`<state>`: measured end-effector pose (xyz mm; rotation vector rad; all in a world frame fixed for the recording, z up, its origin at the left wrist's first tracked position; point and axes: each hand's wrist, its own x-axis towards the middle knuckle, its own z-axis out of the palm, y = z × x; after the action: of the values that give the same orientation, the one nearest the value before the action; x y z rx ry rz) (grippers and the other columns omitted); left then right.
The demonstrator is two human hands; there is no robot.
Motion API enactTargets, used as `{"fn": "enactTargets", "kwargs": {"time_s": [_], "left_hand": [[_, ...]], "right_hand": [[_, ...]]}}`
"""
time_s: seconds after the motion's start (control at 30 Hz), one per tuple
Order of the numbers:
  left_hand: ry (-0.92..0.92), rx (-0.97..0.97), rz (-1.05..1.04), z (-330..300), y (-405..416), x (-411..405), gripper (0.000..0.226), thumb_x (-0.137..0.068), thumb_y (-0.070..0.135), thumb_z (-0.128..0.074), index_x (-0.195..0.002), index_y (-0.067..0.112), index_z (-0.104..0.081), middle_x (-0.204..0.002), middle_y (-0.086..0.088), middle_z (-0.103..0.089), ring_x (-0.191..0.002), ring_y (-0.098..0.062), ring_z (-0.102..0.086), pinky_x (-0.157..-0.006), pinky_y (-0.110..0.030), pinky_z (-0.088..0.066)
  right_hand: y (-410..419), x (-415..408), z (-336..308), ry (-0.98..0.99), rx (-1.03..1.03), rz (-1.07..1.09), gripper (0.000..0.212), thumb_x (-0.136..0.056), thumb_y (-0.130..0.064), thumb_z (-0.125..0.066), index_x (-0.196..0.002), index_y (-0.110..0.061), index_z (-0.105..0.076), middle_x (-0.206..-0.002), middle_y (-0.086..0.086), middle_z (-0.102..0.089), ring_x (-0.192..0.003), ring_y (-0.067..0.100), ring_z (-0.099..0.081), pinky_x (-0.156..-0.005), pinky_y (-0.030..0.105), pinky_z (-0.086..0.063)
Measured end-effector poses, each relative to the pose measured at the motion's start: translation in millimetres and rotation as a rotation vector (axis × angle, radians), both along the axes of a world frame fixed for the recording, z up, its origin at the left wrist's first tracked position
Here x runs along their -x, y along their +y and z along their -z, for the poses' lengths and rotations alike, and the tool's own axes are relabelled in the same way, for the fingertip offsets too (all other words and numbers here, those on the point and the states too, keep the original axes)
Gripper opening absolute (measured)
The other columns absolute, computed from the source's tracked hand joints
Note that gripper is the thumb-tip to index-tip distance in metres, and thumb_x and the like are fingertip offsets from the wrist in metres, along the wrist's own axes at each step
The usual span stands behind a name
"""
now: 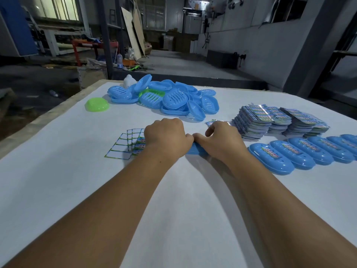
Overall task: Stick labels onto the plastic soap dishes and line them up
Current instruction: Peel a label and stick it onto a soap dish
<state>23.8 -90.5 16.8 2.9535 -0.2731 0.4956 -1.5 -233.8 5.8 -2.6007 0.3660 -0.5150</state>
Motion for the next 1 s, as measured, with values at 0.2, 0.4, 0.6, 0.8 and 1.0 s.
{"fn": "enactTargets", "kwargs": {"time_s": [0.2, 0.4, 0.6, 0.8, 1.0], "left_hand": [[0.054, 0.209, 0.005, 2, 8, -2, 0.032, -0.097, 0.042, -0.04, -0.108, 0.017, -0.055, -0.103, -0.007, -0.066, -0.086, -0.027, -0.053, -0.071, -0.037, -0.042], [0.18, 0.288, -0.012, 6, 18, -4, 0.032, -0.099, 0.038, -0.035, -0.113, 0.015, -0.053, -0.113, -0.01, -0.065, -0.099, -0.031, -0.058, -0.082, -0.04, -0.047], [0.201, 0.254, 0.009, 13, 18, -6, 0.03, -0.097, 0.037, -0.04, -0.109, 0.014, -0.055, -0.107, -0.008, -0.065, -0.098, -0.028, -0.058, -0.079, -0.037, -0.048], [0.186, 0.262, 0.004, 16, 19, -10, 0.024, -0.091, 0.039, -0.045, -0.103, 0.02, -0.054, -0.088, -0.003, -0.07, -0.093, -0.025, -0.063, -0.075, -0.035, -0.049], [0.151, 0.269, 0.015, 20, 20, -13, 0.02, -0.09, 0.04, -0.047, -0.098, 0.023, -0.055, -0.081, -0.001, -0.069, -0.091, -0.024, -0.061, -0.069, -0.033, -0.043]], "right_hand": [[6, 9, -4, -0.055, -0.055, -0.359, 0.039, -0.091, -0.036, -0.065, -0.129, -0.034, -0.063, -0.13, -0.011, -0.063, -0.118, 0.01, -0.054, -0.094, 0.027, -0.04], [10, 21, -11, 0.112, 0.078, -0.445, 0.05, -0.087, -0.038, -0.066, -0.136, -0.044, -0.057, -0.141, -0.011, -0.056, -0.131, 0.022, -0.049, -0.108, 0.045, -0.042], [-13, 34, -16, 0.252, 0.245, -0.177, 0.048, -0.088, -0.055, -0.055, -0.134, -0.042, -0.056, -0.135, -0.004, -0.057, -0.124, 0.028, -0.053, -0.099, 0.039, -0.047], [-41, 47, -29, 0.333, 0.242, -0.005, 0.032, -0.075, -0.046, -0.061, -0.068, -0.016, -0.051, -0.07, 0.0, -0.054, -0.067, 0.023, -0.053, -0.054, 0.028, -0.035], [-54, 54, -37, 0.359, 0.234, 0.064, 0.035, -0.072, -0.039, -0.067, -0.062, -0.013, -0.045, -0.066, 0.003, -0.049, -0.058, 0.023, -0.043, -0.051, 0.027, -0.03]]}}
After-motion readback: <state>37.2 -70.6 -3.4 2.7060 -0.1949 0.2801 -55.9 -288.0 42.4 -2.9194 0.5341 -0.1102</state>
